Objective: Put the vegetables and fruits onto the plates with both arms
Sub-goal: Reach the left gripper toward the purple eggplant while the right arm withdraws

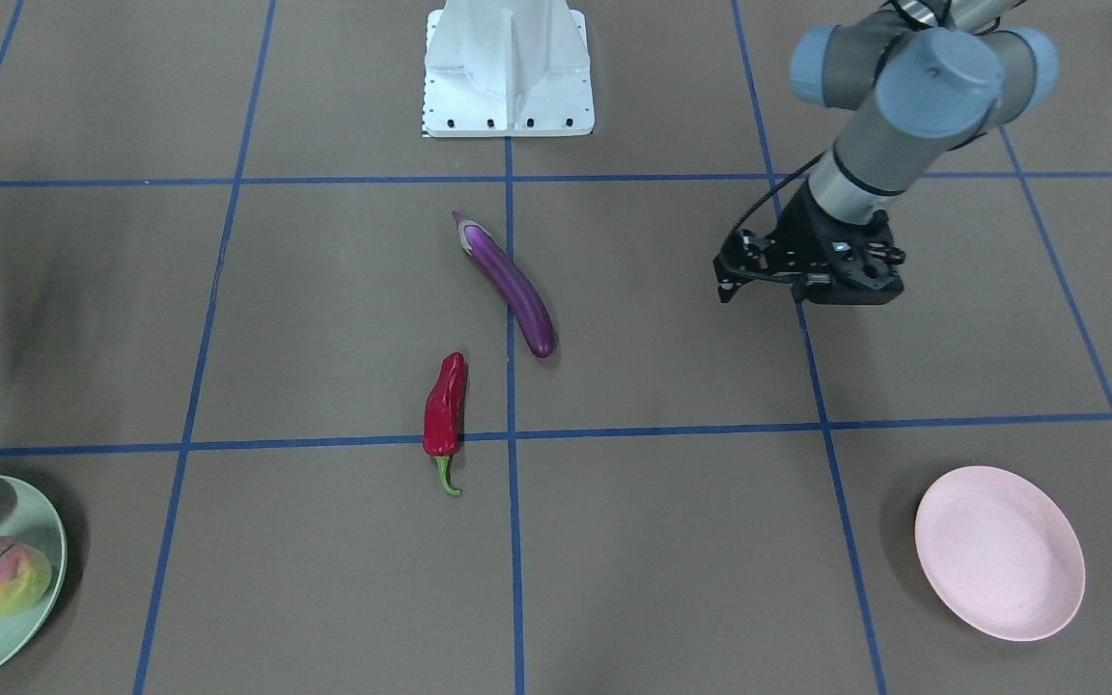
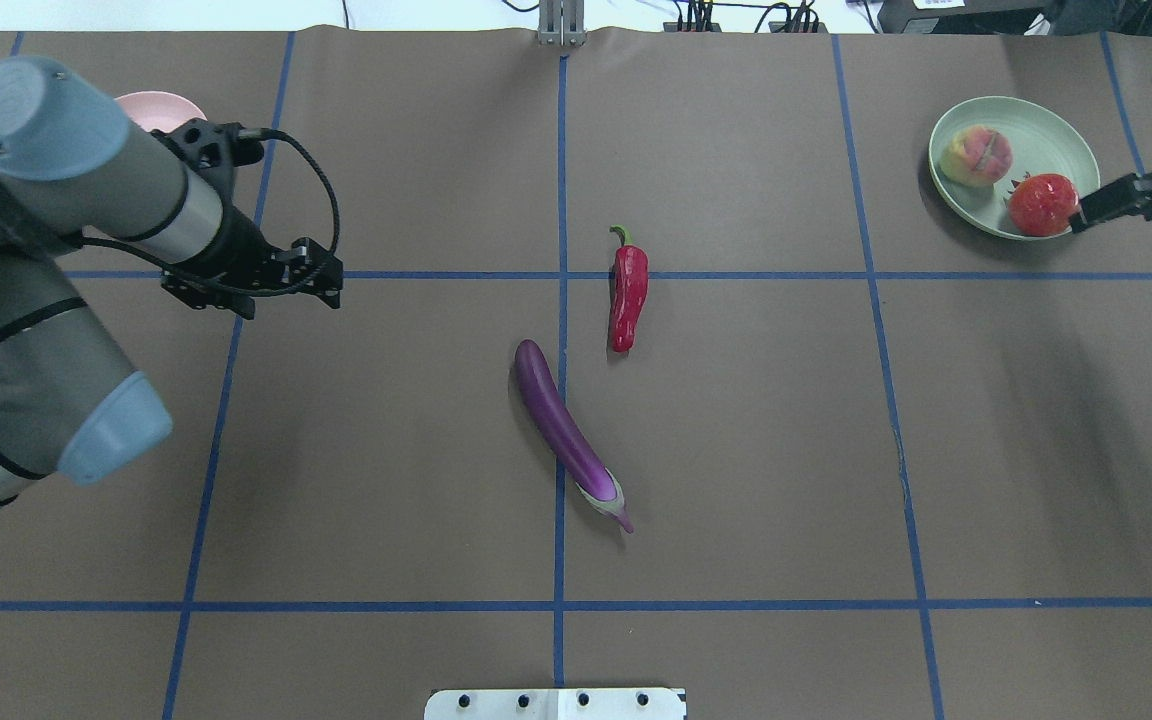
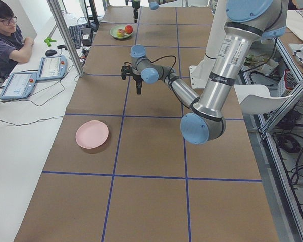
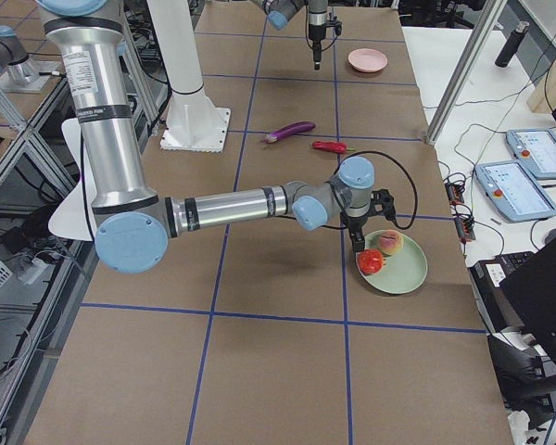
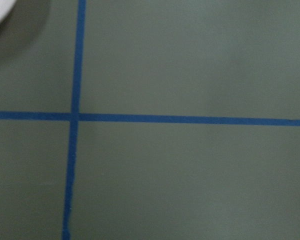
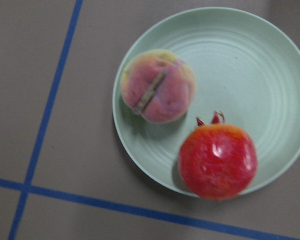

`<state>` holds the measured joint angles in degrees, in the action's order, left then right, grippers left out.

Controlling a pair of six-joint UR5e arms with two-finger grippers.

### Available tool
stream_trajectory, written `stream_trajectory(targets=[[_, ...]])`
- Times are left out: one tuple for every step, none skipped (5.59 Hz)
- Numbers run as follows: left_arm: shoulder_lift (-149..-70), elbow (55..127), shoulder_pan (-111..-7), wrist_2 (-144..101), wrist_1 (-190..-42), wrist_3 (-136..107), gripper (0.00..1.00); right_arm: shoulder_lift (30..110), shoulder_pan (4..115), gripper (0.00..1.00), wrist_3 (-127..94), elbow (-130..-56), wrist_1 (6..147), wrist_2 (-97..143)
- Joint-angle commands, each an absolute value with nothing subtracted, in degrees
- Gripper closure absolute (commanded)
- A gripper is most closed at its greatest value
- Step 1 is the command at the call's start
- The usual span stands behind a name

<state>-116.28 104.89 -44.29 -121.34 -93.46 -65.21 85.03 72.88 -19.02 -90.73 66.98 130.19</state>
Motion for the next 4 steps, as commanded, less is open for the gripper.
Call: stream_trajectory(targets=[[-126.9,104.4,-37.6,-116.8,-79.1,-73.6,0.00,96.9,79.6,0.00,-6.5,-93.8,67.1,132.2],[-129.6,102.5,-35.4,-115.0,-79.0,-80.9,0.00,101.5,83.3,0.00,-6.2,-93.8,67.1,137.1],[-133.7,97.3,-33.2,-113.5,-79.0,-85.6,0.00,106.5,86.4,0.00,-4.3,-95.3,67.2,140.6],[-134.8,95.2,-30.4,-109.2,-79.5,-87.2,0.00,109.6,86.6,0.00,-4.2,-100.6,71.2,140.4]])
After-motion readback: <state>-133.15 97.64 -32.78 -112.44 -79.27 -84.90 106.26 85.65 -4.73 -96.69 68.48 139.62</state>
